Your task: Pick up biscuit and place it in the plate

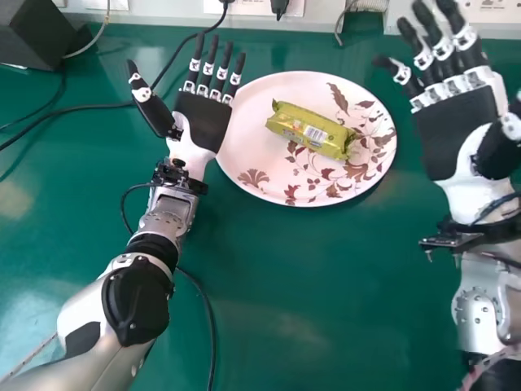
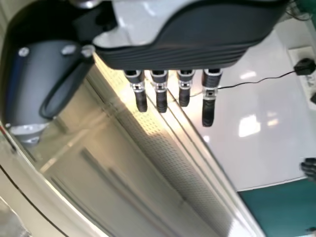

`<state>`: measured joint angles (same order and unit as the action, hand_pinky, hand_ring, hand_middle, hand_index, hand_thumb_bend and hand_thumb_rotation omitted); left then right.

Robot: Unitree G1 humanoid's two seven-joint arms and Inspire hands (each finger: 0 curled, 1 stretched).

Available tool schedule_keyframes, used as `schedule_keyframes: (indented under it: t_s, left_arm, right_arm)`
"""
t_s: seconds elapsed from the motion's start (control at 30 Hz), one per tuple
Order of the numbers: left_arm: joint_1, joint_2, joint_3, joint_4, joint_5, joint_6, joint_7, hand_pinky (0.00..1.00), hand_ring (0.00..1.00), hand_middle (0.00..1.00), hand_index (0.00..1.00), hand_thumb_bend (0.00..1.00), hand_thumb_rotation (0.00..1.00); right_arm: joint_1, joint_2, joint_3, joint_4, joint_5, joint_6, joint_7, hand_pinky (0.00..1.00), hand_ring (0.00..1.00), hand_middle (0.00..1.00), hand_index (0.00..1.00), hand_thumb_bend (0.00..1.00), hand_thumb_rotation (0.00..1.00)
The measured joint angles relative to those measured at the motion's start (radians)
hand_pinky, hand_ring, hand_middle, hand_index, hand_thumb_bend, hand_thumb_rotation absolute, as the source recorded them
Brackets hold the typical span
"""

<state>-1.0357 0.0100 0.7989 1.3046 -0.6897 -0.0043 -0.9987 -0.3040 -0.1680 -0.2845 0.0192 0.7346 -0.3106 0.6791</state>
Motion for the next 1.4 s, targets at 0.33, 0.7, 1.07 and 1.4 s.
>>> schedule_keyframes:
  t_s: [0.33, 0.7, 1.07, 1.4]
  left_arm:
    - [0.0, 0.0, 0.0, 0.0, 0.0, -0.001, -0.004, 0.81, 0.87, 0.95, 0.99, 1.0, 0.86]
    - [-0.001, 0.002, 0.0, 0.001, 0.0, 0.003, -0.001, 0.89, 0.9, 0.96, 1.0, 1.0, 1.0]
    - [-0.001, 0.006, 0.001, 0.002, 0.0, 0.02, 0.008, 0.97, 0.96, 1.0, 1.0, 1.0, 1.0]
    - [-0.002, 0.008, 0.001, 0.002, 0.0, 0.018, 0.011, 1.0, 0.97, 1.0, 1.0, 1.0, 1.0]
  right_arm:
    - [-0.039, 0.067, -0.04, 0.08, 0.108, 0.018, 0.055, 0.79, 0.87, 1.0, 0.99, 0.94, 0.47]
    - [-0.08, 0.138, -0.078, 0.127, 0.225, 0.137, 0.085, 0.78, 0.86, 1.0, 0.99, 0.96, 0.44]
    - [-0.101, 0.177, -0.079, 0.118, 0.231, 0.175, 0.087, 0.79, 0.87, 0.99, 1.0, 0.97, 0.45]
    - [-0.11, 0.176, -0.109, 0.171, 0.23, 0.182, 0.098, 0.82, 0.87, 1.0, 0.99, 0.97, 0.44]
